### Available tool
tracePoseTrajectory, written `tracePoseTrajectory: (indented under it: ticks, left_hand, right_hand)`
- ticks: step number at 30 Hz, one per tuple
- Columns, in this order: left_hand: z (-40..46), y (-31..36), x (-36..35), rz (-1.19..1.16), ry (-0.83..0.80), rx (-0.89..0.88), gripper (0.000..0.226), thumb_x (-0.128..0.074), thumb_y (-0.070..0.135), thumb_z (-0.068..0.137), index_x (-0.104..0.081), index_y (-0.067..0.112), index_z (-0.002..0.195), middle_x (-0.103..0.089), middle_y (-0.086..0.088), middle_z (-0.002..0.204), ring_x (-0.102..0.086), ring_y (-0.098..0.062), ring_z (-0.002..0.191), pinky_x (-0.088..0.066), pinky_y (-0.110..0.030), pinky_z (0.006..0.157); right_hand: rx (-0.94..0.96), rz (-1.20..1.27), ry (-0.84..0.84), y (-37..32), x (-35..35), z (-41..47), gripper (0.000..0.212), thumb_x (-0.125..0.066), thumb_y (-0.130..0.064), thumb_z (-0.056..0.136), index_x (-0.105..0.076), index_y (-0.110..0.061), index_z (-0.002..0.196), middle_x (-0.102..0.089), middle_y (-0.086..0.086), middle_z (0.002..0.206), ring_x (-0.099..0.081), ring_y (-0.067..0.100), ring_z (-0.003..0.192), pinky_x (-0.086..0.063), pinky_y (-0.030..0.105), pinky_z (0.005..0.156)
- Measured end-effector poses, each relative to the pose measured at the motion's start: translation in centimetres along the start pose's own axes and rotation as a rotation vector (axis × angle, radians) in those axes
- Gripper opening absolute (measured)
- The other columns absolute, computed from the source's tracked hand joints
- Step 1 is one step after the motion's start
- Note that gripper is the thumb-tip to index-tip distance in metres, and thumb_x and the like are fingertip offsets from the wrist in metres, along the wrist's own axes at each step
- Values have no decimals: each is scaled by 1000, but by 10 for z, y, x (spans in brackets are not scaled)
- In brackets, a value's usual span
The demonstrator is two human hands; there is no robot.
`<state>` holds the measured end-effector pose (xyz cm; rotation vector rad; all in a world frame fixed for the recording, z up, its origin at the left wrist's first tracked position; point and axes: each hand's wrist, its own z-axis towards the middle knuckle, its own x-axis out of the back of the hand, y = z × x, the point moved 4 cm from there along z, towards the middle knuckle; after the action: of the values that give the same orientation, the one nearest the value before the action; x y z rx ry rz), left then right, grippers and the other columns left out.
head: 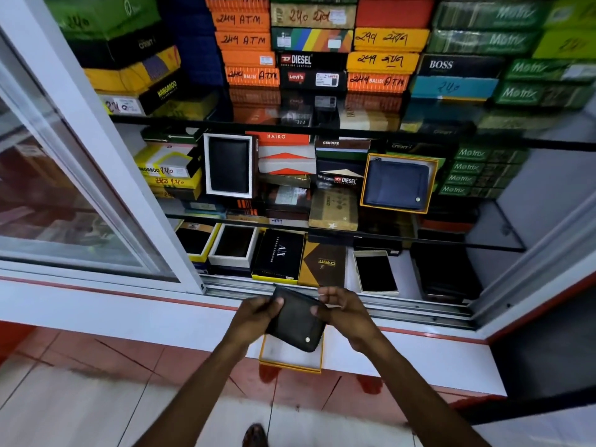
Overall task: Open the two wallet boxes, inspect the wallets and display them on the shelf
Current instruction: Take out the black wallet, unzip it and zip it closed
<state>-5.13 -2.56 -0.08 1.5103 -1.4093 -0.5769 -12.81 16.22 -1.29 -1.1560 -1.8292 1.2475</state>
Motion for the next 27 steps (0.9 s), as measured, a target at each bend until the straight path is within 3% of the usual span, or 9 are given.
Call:
tracePoseTrajectory:
  ticks: [3, 5, 8, 10, 12, 15, 18, 22, 27]
  left_hand:
    - [-2, 38, 7, 35, -79, -155, 16, -64, 20, 90, -73, 12, 100, -77, -9, 100, -71, -25, 99, -57, -28, 77]
    - [-7, 65, 8, 137, -128, -254, 14, -65, 13, 88, -72, 17, 100, -77, -6, 99, -71, -20, 95, -55, -24, 74]
    - [-15, 96, 9, 260, -207, -344, 18, -67, 14, 87, -72, 15, 104, -78, -5, 99, -72, -19, 95, -56, -35, 83]
    - [-19, 113, 9, 329, -251, -389, 19, -68, 17, 86, -73, 15, 104, -78, -3, 98, -73, -16, 94, -56, -35, 83]
    - [-23, 126, 9, 370, -296, -423, 19, -70, 17, 85, -74, 16, 103, -78, -3, 99, -73, -15, 94, -56, -33, 82]
    - [-27, 136, 12, 422, -352, -441, 22, -71, 18, 84, -73, 13, 105, -78, -3, 100, -73, -14, 96, -57, -33, 84]
    - [-27, 139, 18, 419, -369, -415, 25, -71, 17, 84, -73, 12, 108, -78, -4, 102, -73, -15, 96, -58, -31, 84]
    - [-22, 141, 35, 213, -295, -346, 25, -65, 14, 88, -71, 9, 111, -77, -9, 104, -72, -21, 99, -56, -31, 85]
    - [-16, 131, 49, -164, -183, -161, 23, -56, 20, 93, -70, 12, 110, -75, -10, 111, -73, -22, 98, -56, -41, 89]
  right_hand:
    - [210, -225, -24, -40, 13, -14, 24, -73, -20, 85, -66, -22, 107, -69, -1, 106, -66, 15, 102, -54, 17, 76]
    - [454, -487, 18, -75, 20, -25, 27, -62, -23, 93, -63, -25, 120, -69, -4, 118, -63, 6, 109, -49, 9, 83]
    - [800, -836, -35, -118, 14, -32, 43, -48, -17, 99, -46, -29, 141, -54, -7, 141, -46, 8, 129, -39, 19, 106]
    - [909, -1008, -116, -134, 9, -30, 46, -47, -17, 100, -41, -31, 144, -49, -11, 147, -40, 10, 137, -35, 27, 112]
    - [972, -1065, -157, -145, 10, -28, 37, -51, -23, 98, -53, -32, 134, -60, -12, 136, -48, 11, 129, -42, 35, 106]
    - [994, -1130, -143, -160, 17, -33, 25, -54, -38, 94, -66, -33, 115, -69, -11, 106, -55, 11, 106, -45, 34, 88]
    - [1038, -1229, -93, -167, 20, -37, 22, -55, -47, 92, -66, -35, 108, -67, -13, 101, -52, 10, 103, -41, 30, 84]
    - [1078, -1279, 16, -175, 27, -50, 18, -54, -46, 92, -64, -33, 101, -66, -15, 101, -52, 9, 101, -19, 20, 79]
    - [1009, -1155, 191, -184, 48, -67, 17, -57, -44, 90, -65, -32, 98, -70, -16, 96, -51, 6, 95, -34, 27, 76]
